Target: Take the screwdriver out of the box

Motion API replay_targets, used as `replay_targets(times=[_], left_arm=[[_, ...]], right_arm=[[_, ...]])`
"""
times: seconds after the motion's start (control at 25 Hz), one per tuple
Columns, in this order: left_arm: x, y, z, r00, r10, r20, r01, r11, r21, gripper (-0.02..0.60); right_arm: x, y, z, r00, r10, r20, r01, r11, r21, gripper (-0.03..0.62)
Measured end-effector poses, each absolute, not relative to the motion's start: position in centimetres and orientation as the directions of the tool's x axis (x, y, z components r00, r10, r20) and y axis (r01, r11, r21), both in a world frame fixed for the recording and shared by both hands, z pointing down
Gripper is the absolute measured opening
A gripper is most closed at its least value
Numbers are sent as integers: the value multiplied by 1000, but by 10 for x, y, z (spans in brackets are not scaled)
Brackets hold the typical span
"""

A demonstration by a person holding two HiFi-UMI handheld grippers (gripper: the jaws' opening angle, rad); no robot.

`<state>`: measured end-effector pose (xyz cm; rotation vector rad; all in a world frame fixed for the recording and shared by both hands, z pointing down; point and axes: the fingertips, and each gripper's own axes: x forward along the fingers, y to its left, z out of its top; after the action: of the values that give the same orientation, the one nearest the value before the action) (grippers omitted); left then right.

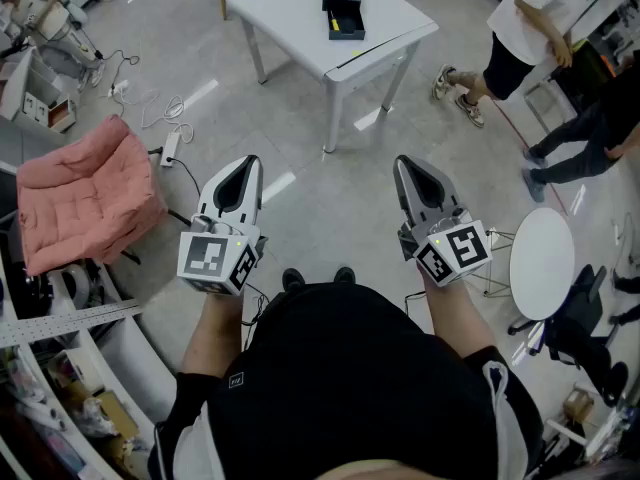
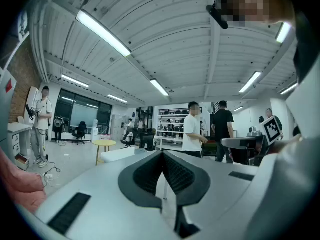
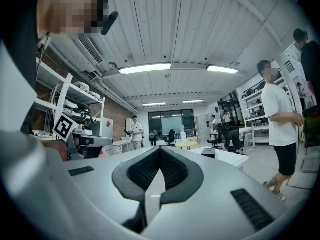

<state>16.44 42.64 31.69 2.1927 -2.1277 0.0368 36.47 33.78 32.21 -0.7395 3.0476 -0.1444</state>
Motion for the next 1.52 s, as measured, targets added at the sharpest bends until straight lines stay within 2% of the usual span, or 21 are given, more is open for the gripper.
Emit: replay_targets(times=[0.4,0.72,0.96,1.2,1.52], left_arm=[[187,414,320,37,-996,84,-998,-32,55,8],[233,401,323,31,-995,95,-999,-29,20,8],[230,388,330,20,-994,107,-999,-15,43,8],[203,361,348,32,-992,121,-997,-22,78,8],[113,293,359,47,-993,111,-994,-35,105,8]], right_arm=[[387,332,324,-896,-444,14,-443,890,-104,28],[421,328,333,-917,-398,28,-399,912,-99,28],[424,309,341,-916,-401,33,-402,905,-139,28],[391,284,354,-918,-392,68,-398,905,-152,28],[310,218,359,-905,-415,97,-425,894,-143,28]])
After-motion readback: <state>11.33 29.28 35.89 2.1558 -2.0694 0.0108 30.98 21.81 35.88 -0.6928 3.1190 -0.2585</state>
